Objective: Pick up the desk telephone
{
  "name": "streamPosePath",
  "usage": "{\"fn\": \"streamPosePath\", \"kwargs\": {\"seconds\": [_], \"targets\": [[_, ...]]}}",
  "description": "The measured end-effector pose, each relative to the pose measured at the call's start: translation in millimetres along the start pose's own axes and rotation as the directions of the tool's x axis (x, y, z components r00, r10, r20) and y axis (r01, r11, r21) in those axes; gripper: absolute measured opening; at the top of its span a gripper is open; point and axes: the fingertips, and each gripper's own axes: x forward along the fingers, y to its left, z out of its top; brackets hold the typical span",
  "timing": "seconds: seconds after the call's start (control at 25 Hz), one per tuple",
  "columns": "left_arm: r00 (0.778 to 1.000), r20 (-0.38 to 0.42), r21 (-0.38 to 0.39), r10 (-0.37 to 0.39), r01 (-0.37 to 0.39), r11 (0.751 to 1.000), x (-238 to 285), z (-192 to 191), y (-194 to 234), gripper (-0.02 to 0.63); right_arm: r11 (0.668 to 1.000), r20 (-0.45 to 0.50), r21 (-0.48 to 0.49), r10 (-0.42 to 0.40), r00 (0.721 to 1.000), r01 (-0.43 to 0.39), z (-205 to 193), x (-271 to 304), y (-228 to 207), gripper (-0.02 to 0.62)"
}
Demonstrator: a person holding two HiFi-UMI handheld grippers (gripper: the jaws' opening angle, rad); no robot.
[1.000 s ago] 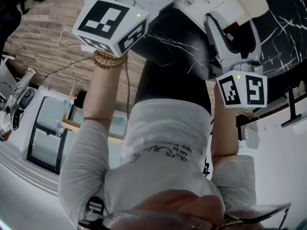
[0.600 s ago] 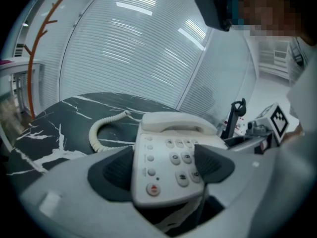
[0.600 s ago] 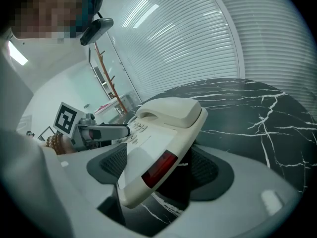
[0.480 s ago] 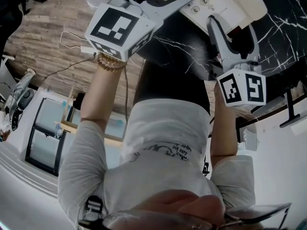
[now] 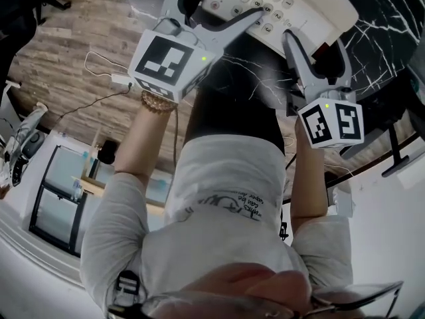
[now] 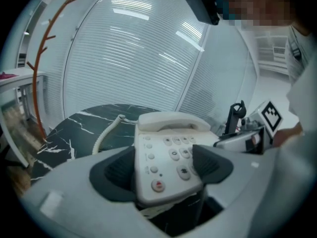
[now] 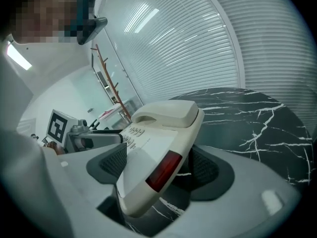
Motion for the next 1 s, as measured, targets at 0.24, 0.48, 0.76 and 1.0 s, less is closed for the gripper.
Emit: {"fn": "streamPosePath", "kwargs": {"seconds": [0.24,0.48,0.76,1.0], "targets": [[0.998,0.045,0.020,0.032,-0.033,0.999,-26,43,-21,0.365,0.999,0.039,-0.033,0.026,0.999,-0.024,40,-28,20,0.385],[0.994,0.083,0.035,0.075,-0.078,0.996,-58,86,-47,0.365,0.998,0.063,-0.043,0.056,0.996,-0.053,77,-61,41,0.387],[0.983,0.129,0.041,0.127,-0.133,0.990,-100,133,-76,0.364,0.991,0.091,-0.093,0.103,0.990,-0.094,119,-100,74,0.387],[0.975,0.160,0.047,0.154,-0.163,0.985,-131,164,-103,0.364,0.986,0.112,-0.126,0.126,0.986,-0.112,147,-136,98,0.387]]}}
